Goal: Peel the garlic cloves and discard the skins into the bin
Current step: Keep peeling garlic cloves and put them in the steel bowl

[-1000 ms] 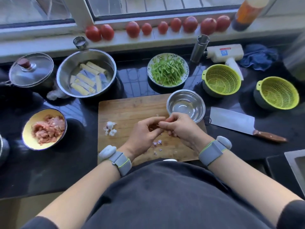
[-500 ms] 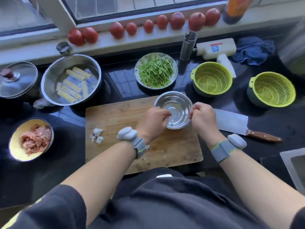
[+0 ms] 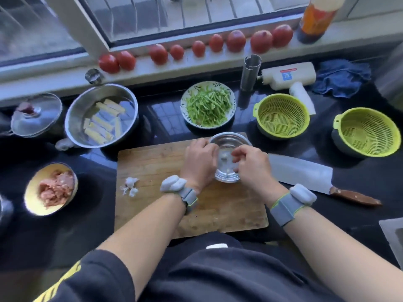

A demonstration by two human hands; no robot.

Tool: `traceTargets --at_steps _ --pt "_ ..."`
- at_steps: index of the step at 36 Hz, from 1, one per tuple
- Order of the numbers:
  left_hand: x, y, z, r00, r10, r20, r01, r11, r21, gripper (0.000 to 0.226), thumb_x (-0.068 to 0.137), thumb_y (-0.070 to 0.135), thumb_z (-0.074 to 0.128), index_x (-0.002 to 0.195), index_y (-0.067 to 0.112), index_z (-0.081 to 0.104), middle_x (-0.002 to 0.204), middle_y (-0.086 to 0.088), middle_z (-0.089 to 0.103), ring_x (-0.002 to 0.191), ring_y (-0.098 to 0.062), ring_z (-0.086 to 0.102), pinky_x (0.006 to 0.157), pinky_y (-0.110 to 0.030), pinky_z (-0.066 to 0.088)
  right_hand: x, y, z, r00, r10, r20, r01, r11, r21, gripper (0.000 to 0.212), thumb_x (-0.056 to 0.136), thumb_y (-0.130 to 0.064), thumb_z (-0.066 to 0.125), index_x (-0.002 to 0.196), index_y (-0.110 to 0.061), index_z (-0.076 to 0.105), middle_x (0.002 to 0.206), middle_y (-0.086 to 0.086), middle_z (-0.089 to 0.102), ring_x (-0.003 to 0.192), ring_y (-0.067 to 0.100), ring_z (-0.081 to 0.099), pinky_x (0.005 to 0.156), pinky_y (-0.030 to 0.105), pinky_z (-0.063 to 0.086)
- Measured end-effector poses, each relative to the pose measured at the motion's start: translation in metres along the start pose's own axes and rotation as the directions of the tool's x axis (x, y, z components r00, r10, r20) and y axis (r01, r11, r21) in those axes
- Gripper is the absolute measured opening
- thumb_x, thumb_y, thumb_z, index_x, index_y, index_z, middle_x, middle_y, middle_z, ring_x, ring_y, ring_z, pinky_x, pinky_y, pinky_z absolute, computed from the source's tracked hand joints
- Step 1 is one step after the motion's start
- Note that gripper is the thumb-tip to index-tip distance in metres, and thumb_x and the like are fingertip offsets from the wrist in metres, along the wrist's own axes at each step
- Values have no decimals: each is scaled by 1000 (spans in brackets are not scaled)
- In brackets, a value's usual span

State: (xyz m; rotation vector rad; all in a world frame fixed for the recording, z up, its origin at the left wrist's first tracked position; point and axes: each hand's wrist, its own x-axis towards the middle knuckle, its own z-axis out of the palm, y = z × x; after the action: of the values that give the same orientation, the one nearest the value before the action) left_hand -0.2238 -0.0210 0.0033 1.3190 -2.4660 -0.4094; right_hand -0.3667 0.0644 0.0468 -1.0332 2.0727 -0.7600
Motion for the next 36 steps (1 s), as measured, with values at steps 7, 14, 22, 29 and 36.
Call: traceTargets --at_steps 7,14,22,29,36 --pt "-82 -102 -71 835 -549 -40 544 833 -98 36 98 41 55 75 13 59 85 -4 55 86 -29 55 78 -38 42 -3 -41 59 994 11 111 -12 1000 10 26 91 -13 45 73 -11 64 77 8 69 85 30 60 77 37 47" --pt "-111 -175 -74 773 -601 204 630 766 -129 50 94 53 56 139 32 50 124 -1 50 111 -21 55 93 -32 44 -35 -68 144 963 106 247 -68 985 -156 20 91 -22 51 76 -14 61 75 2 69 71 22 58 63 30 41" --pt "-84 -167 -68 832 -479 280 549 784 -290 19 97 32 60 106 19 71 96 -2 71 92 -21 62 82 -30 47 -50 -71 150 956 207 207 -200 978 -52 20 89 -17 53 74 -17 66 68 3 70 61 21 64 66 37 55" --pt "-101 -131 -111 700 -298 649 582 -288 -760 19 99 14 56 102 6 72 101 -17 73 89 -27 70 81 -35 58 -63 -94 134 973 11 229 -97 925 368 20 97 -8 62 116 -13 66 104 12 67 71 17 67 60 28 56" --pt "-100 -112 -113 743 -479 468 581 114 -806 14 96 14 65 93 9 77 78 -13 73 69 -22 64 69 -33 54 -60 -105 136 953 -73 295 -37 936 350 22 94 -8 66 114 -15 71 103 8 72 75 18 71 68 30 61"
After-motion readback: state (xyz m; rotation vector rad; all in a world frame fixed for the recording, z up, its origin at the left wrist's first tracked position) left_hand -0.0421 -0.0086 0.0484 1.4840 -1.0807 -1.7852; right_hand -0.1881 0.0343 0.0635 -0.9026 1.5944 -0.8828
